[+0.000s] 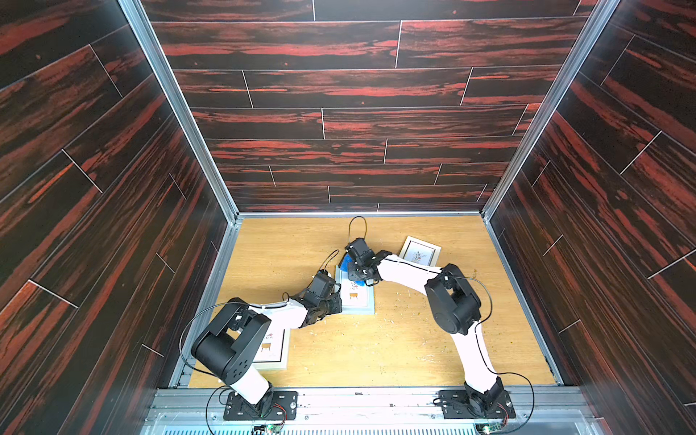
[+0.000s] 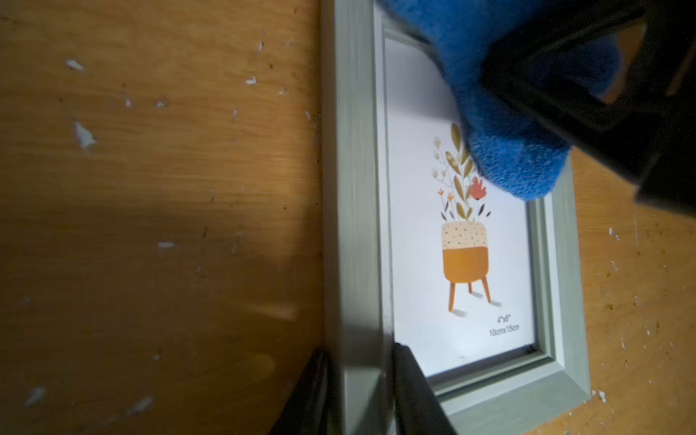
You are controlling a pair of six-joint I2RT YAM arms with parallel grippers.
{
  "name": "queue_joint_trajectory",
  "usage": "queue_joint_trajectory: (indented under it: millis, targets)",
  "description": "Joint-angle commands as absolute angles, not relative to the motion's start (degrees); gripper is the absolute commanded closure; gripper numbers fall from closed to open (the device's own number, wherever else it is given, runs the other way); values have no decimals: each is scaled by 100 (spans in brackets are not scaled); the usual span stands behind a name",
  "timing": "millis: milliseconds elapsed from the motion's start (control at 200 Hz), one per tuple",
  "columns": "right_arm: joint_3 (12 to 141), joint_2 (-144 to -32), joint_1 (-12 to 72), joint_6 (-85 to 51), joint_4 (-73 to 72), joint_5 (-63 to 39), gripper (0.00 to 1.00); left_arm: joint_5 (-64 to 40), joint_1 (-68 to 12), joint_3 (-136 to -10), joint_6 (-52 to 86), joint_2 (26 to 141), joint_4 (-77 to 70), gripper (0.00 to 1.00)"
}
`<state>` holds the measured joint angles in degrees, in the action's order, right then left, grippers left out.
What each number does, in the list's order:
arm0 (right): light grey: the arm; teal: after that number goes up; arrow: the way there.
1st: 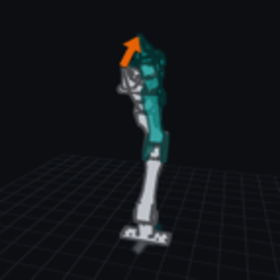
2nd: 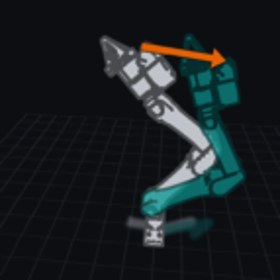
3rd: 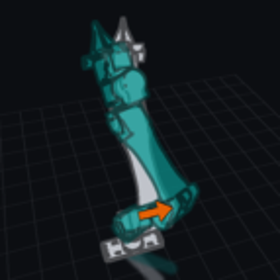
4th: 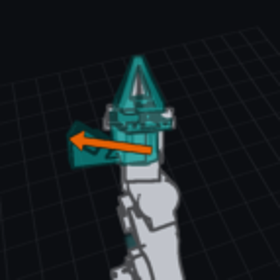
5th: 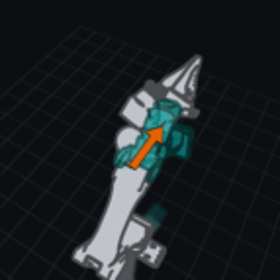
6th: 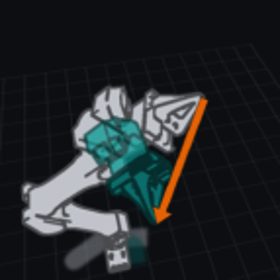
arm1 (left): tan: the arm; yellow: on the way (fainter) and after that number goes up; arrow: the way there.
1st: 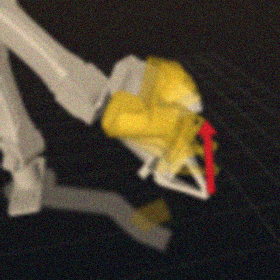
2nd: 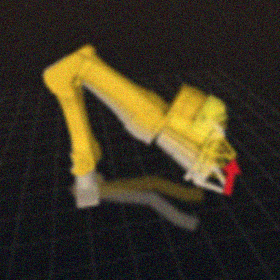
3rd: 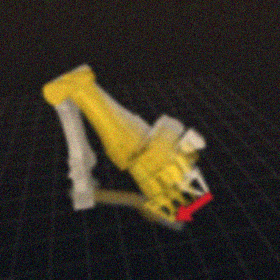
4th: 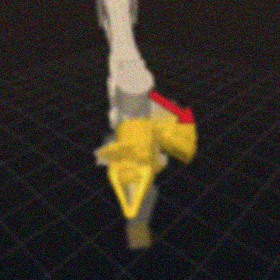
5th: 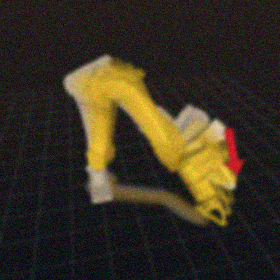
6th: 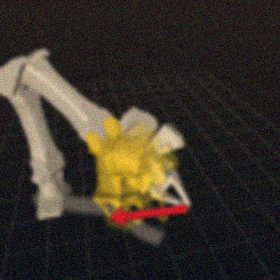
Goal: Wipe the picture frame with a cloth
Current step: Wipe the dirt from the picture frame.
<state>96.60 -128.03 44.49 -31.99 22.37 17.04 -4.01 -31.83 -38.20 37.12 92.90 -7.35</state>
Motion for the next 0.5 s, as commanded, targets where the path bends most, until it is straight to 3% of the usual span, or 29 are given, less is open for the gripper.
queue_joint_trajectory:
  millis: [0, 291, 491]
  targets:
    - [9664, -13025, 4551, -3254, 2494, 1498, 100, -686, -3313, -3349, 3699, 9584, 625, 70]
    - [7352, -11594, 4753, -3296, 1633, 599, 100, -776, -3310, -3333, 3696, 9613, 470, 70]
    - [8168, -12044, 4757, -3275, 1891, 994, 100, -806, -3311, -3274, 3670, 9586, 439, 70]
